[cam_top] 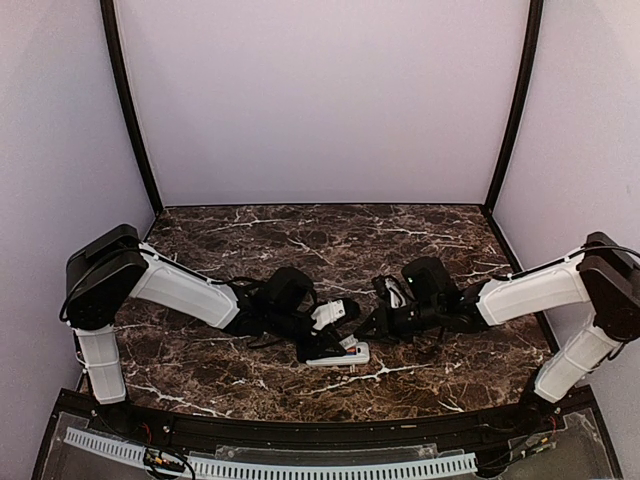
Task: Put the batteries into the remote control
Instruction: Pass from the left arm to the right
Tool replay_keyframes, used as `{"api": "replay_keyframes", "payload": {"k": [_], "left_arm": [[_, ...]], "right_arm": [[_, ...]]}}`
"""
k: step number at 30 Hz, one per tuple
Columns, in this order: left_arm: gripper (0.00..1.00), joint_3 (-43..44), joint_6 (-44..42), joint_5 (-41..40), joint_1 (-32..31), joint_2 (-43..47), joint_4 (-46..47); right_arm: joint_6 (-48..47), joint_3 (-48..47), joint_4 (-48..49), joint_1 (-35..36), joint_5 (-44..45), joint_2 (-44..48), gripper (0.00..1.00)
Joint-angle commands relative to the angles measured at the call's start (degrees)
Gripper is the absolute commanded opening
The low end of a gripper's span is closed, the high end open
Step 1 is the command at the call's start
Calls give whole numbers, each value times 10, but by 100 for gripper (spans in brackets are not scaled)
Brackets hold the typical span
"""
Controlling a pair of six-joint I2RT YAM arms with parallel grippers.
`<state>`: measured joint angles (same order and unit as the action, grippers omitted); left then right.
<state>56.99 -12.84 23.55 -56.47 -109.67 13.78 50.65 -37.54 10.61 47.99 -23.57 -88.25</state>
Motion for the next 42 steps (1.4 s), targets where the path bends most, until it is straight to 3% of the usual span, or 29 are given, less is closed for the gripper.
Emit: {"api": "replay_keyframes", "payload": {"k": [1,15,42], "left_arm": [[6,-5,-6,5,-6,8,-68],[6,-3,-8,6,-6,6,-72],[9,14,-9,8,-5,10,-97]], "right_arm": [[-4,-6,1,2,-8,-12,11],[1,-3,4,3,-15,-20,0],[26,8,26,8,-59,-44,2]]}}
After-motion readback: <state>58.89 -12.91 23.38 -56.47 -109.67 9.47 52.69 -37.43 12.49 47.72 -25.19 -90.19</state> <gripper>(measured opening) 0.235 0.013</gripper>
